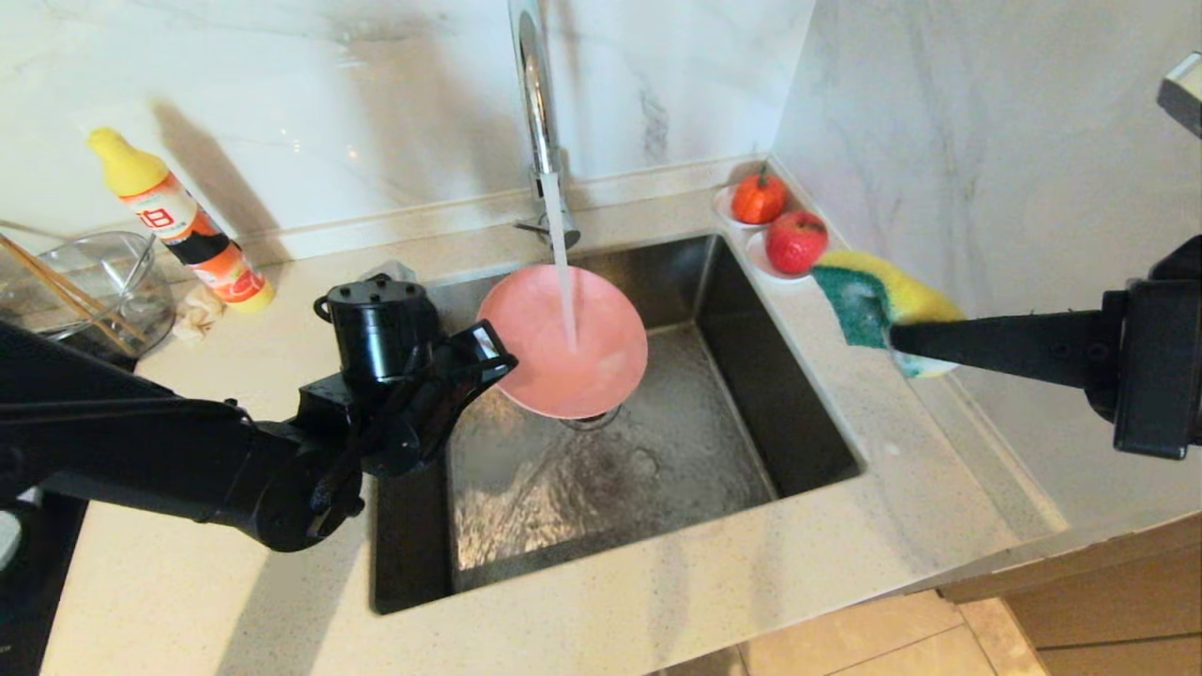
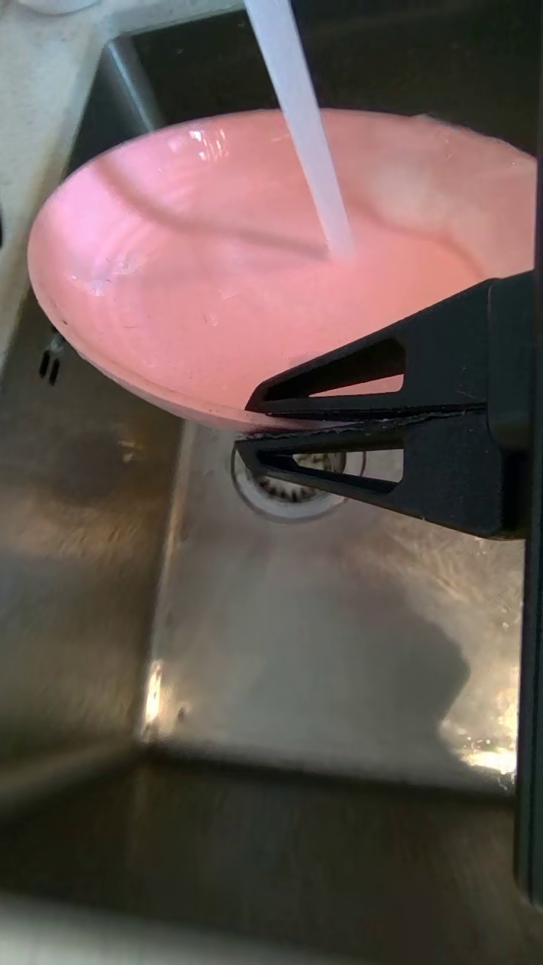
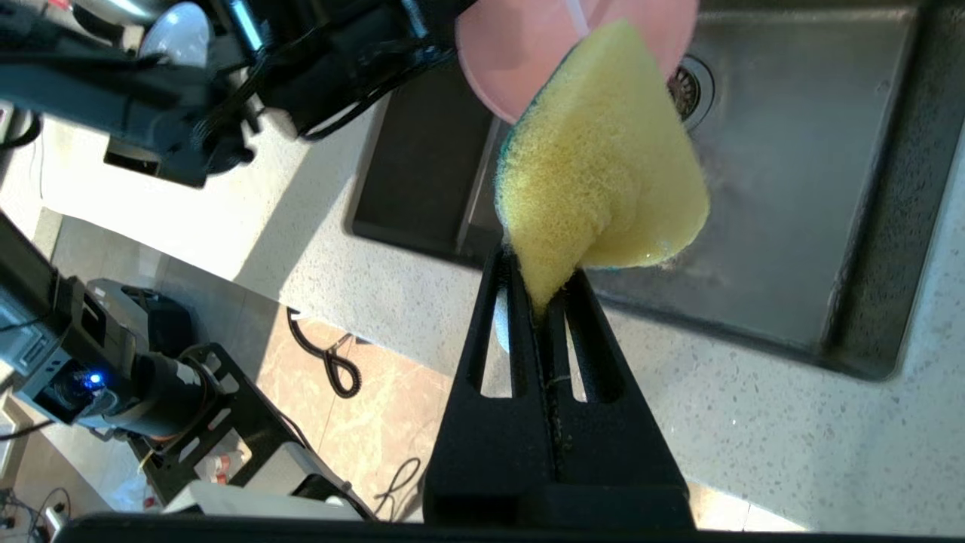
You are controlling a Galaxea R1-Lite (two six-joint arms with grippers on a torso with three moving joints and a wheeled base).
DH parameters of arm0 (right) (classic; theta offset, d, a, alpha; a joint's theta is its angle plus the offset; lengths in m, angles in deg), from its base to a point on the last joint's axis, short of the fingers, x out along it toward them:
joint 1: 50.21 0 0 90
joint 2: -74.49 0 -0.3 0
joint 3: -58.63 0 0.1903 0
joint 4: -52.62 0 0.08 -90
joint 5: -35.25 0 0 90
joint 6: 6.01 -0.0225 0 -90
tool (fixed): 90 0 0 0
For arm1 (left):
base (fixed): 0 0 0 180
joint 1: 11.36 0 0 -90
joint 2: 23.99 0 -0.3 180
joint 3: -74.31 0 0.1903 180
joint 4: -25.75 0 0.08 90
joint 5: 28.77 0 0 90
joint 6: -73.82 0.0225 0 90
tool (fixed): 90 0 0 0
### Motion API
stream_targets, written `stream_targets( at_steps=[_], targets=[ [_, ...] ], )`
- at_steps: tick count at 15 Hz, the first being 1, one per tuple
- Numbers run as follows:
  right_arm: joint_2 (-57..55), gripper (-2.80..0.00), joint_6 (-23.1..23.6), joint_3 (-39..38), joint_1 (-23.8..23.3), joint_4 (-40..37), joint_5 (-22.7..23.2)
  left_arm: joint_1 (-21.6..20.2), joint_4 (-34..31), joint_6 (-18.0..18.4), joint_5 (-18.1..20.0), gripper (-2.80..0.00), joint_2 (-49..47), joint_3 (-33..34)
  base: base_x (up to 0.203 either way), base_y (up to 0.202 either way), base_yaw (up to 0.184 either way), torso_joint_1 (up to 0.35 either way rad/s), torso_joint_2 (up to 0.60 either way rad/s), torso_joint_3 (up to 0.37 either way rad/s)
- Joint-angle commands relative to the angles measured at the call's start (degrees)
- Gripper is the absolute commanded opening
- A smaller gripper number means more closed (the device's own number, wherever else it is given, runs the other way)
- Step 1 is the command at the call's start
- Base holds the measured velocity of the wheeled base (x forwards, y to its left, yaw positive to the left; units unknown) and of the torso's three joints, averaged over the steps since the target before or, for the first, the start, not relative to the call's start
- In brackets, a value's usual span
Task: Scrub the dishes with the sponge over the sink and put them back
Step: Rinse the plate
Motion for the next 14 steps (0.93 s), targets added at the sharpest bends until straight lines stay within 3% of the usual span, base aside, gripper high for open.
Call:
stream_targets(
  at_steps=[1,9,14],
  targets=[
    [0.6,-2.80,-0.1,-0.8,0.3,0.0,0.0,0.6,0.2,-1.2,1.2,-2.80,-2.7,-1.7,0.000,0.000,0.000,0.000,0.00,0.000],
    [0.5,-2.80,-0.1,-2.2,0.3,0.0,0.1,3.2,0.0,-1.5,3.6,-2.80,-4.1,-1.4,0.000,0.000,0.000,0.000,0.00,0.000],
    [0.2,-2.80,-0.1,-2.4,0.3,0.2,0.1,3.9,-0.7,-4.3,5.5,-2.80,-5.3,0.3,0.000,0.000,0.000,0.000,0.00,0.000]
  ],
)
